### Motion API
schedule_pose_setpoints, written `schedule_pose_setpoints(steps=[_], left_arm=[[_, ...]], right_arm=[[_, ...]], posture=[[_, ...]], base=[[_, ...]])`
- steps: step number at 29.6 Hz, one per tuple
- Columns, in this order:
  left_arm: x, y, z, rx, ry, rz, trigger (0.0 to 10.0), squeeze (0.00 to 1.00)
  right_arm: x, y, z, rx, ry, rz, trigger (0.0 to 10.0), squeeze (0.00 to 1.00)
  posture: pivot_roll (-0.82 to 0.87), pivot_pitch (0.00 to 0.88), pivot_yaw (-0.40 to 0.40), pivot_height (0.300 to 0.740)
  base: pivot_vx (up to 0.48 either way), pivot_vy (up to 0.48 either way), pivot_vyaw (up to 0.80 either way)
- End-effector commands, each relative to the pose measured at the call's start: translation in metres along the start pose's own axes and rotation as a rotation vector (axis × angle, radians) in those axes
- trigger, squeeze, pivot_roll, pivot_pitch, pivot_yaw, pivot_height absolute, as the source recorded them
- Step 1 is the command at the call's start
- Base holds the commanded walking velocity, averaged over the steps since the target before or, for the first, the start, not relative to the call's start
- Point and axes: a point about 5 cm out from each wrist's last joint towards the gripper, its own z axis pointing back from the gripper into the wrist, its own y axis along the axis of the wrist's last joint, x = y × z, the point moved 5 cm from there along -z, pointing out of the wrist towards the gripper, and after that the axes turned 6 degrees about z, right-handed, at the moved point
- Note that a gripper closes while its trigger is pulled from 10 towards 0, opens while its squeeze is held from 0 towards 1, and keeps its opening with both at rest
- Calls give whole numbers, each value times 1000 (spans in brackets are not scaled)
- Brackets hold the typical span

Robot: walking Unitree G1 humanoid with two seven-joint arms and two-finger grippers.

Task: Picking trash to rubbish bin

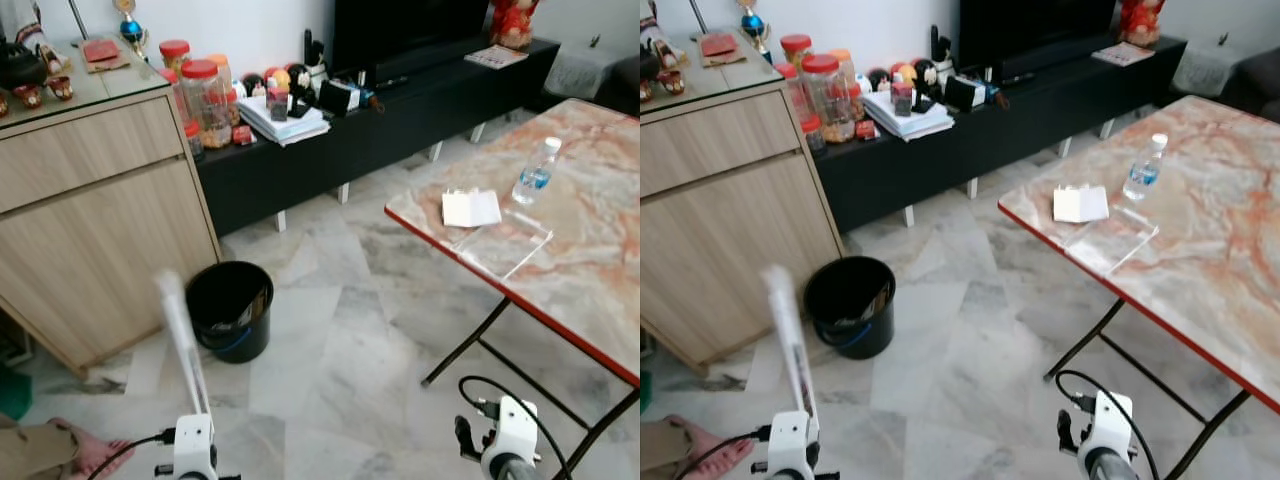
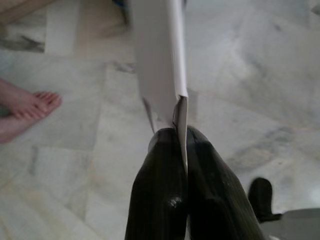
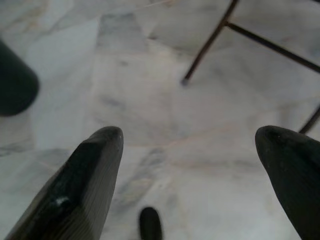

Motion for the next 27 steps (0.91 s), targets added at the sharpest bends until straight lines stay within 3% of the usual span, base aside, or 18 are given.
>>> schedule_pose_setpoints(steps=[1,6,16,22,27], left_arm=[[-3,0,0,-3,6,-4,10000,0],[-3,-1,0,-5,3,-10,10000,0],[-1,-1,0,-7,-5,-17,10000,0],[-1,-1,0,-8,-5,-15,10000,0],[0,0,0,-7,-7,-17,10000,0]], right_arm=[[-2,1,0,0,3,-5,10000,0],[-2,0,0,-3,4,6,10000,0],[0,-2,1,-4,1,22,10000,0],[0,-1,0,-2,3,27,10000,0],[1,2,0,10,-8,33,10000,0]], posture=[[19,41,-26,740],[12,35,-21,740],[16,20,-23,740],[11,9,-25,740],[13,1,-26,740]], base=[[334,0,0],[335,0,0],[335,0,735],[336,0,0],[337,0,746]])
